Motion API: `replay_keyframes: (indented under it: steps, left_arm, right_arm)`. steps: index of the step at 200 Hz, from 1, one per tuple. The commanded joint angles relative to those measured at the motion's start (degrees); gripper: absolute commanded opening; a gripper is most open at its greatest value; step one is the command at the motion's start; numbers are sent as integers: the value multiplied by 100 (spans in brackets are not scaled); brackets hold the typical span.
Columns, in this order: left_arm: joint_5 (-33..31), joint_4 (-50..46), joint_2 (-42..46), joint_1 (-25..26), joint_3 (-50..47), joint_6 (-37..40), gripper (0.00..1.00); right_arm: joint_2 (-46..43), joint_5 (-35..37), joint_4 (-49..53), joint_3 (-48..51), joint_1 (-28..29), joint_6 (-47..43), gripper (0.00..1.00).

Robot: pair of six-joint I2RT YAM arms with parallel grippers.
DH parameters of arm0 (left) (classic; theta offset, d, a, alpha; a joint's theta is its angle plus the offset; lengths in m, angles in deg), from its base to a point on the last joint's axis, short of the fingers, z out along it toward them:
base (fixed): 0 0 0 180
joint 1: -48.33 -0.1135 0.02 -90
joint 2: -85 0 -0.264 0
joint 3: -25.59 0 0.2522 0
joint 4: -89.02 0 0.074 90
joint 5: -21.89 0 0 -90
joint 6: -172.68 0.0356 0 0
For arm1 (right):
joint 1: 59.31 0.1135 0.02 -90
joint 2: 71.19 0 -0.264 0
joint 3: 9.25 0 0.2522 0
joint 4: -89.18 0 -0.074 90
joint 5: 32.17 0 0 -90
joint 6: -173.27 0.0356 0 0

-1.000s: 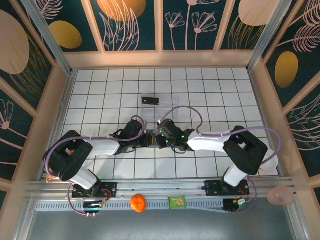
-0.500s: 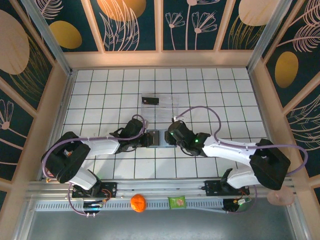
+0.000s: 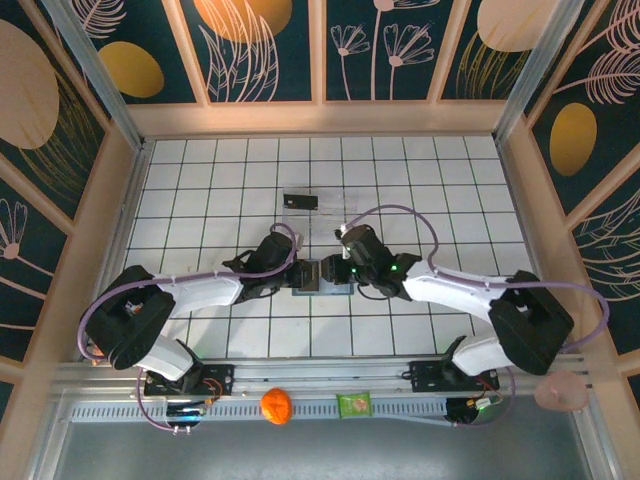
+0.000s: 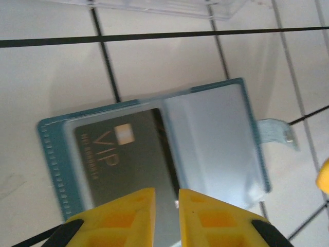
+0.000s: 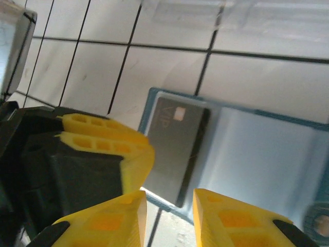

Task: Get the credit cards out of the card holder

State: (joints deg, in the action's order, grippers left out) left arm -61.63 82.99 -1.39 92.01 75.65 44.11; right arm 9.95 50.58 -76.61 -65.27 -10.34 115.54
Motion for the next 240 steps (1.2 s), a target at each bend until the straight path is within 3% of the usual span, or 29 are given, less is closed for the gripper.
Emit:
replay_keyframes:
  steps: [1, 35, 240]
  left_arm:
    - [-440, -144, 52, -74, -249, 147, 19]
    - [-608, -72, 29, -146, -365, 172, 17]
    - [-112, 236, -275, -146, -671, 20, 13]
  right_arm:
    - [342, -718, -16, -262, -107, 35, 29]
    - [758, -988, 26, -421, -237, 276, 21]
    - [1789, -1320, -505, -508, -529, 633, 21]
